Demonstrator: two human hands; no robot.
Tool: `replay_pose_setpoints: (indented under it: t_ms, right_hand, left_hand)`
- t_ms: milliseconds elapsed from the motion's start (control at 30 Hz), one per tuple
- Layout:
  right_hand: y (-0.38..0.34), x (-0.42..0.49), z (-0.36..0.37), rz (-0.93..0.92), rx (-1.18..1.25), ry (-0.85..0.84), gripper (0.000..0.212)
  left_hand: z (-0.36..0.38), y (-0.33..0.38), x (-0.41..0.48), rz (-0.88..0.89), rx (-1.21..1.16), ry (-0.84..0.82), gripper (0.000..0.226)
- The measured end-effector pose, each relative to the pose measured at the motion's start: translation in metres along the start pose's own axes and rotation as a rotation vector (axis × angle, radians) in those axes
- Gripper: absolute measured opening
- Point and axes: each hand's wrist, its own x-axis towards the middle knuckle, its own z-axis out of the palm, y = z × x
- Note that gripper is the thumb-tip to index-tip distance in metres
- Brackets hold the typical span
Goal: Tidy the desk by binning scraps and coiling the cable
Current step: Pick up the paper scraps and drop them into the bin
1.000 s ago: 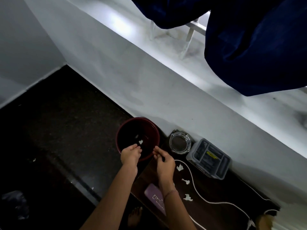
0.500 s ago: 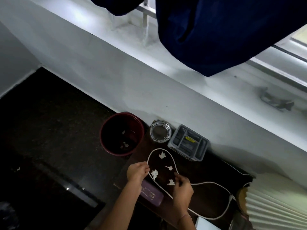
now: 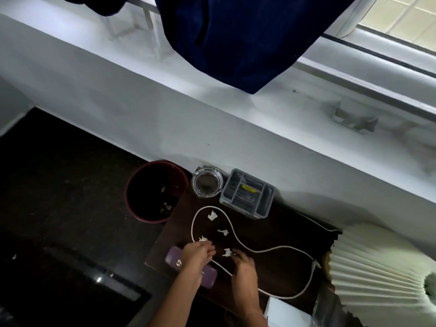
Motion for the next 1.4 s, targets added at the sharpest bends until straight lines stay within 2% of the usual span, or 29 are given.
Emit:
replay_pose_setpoints:
  t_ms: [233,467,667,833,967,1167,1400]
  right_hand:
    - [0.004,0.005,0.002,0.045,0.066,-0.112,0.050]
    - [0.002,0.003,0.002,-0.006,0.053,-0.078,0.057]
    - [-0.011,0.004,-0.005,-0.042,0.072,-0.068,0.048]
    - [-0.046,-0.001,-0.012,-0.172,0.214,-0.073,0.051]
    - [-0.072,-0.007,-0.012,-0.294,0.281,-0.140,0.054]
    - [-0.100,-0.003,0.002,-0.360,0.336,-0.185,0.048]
    - [-0.125,0.021,0.014,-0.249,0.432,-0.110,0.043]
  left_hand:
    - [0.003,-0.007,0.001,-0.001,-0.009,-0.003,0.031]
    - [-0.005,-0.011,0.000,0.009,-0.066,0.000,0.030]
    - [-0.015,-0.007,-0.008,0.011,-0.106,0.003,0.031]
    - [-0.028,-0.001,-0.017,0.054,-0.226,0.015,0.028]
    - [-0.044,0.009,-0.018,0.161,-0.263,0.032,0.025]
    - [-0.075,0.021,-0.004,0.198,-0.194,0.195,0.011]
    - [-0.114,0.086,0.019,0.277,-0.537,0.318,0.024]
